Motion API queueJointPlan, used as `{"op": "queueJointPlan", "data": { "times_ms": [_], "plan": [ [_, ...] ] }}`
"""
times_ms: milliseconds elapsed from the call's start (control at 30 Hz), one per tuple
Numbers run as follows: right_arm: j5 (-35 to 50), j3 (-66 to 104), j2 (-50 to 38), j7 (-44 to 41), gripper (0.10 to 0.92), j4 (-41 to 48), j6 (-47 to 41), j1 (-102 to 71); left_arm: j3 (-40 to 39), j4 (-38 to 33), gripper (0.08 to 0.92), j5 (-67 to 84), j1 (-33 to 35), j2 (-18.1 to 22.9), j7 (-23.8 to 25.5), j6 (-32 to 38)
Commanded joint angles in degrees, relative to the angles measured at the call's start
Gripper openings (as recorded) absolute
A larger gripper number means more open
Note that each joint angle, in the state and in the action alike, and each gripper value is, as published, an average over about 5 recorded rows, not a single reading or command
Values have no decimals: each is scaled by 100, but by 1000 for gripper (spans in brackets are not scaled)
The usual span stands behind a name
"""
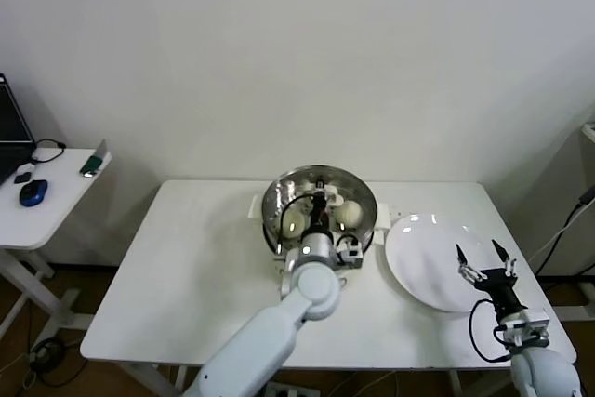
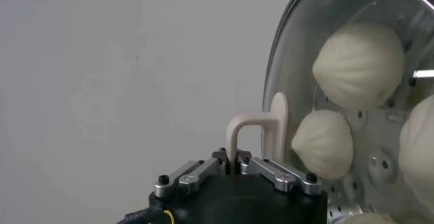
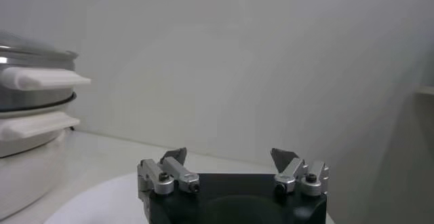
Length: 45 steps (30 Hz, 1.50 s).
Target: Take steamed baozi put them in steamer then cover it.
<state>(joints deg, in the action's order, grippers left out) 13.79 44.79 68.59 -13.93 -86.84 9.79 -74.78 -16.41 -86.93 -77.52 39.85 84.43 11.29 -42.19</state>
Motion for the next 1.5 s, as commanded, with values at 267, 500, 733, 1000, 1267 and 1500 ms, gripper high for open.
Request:
{"op": "queueJointPlan", "data": {
  "times_ms": [267, 500, 733, 1000, 1267, 1500],
  "plan": [
    [-194, 78, -17, 108, 823, -149, -605, -20, -40, -1096, 380, 327, 256, -540, 122, -281],
    [-150, 55, 14, 170, 823, -235, -970, 36, 23, -1943, 588, 562, 648, -978, 178, -281],
    [-244, -24, 7, 208, 823, -206, -1055, 124, 267, -2777, 779, 961, 1212, -1394, -106, -281],
    [-260, -82, -8, 161, 823, -268, -945, 100, 1971, -3400, 822, 2460, 2551, -1670, -1510, 1057],
    [-301, -99, 66, 55, 823, -386, -799, -27, 4074, -3567, 823, 5375, 4190, -1417, -2139, 3260],
    [-313, -98, 207, -39, 823, -503, -612, -177, 4961, -2789, 823, 6492, 4908, -1016, -2321, 4802]
  ]
}}
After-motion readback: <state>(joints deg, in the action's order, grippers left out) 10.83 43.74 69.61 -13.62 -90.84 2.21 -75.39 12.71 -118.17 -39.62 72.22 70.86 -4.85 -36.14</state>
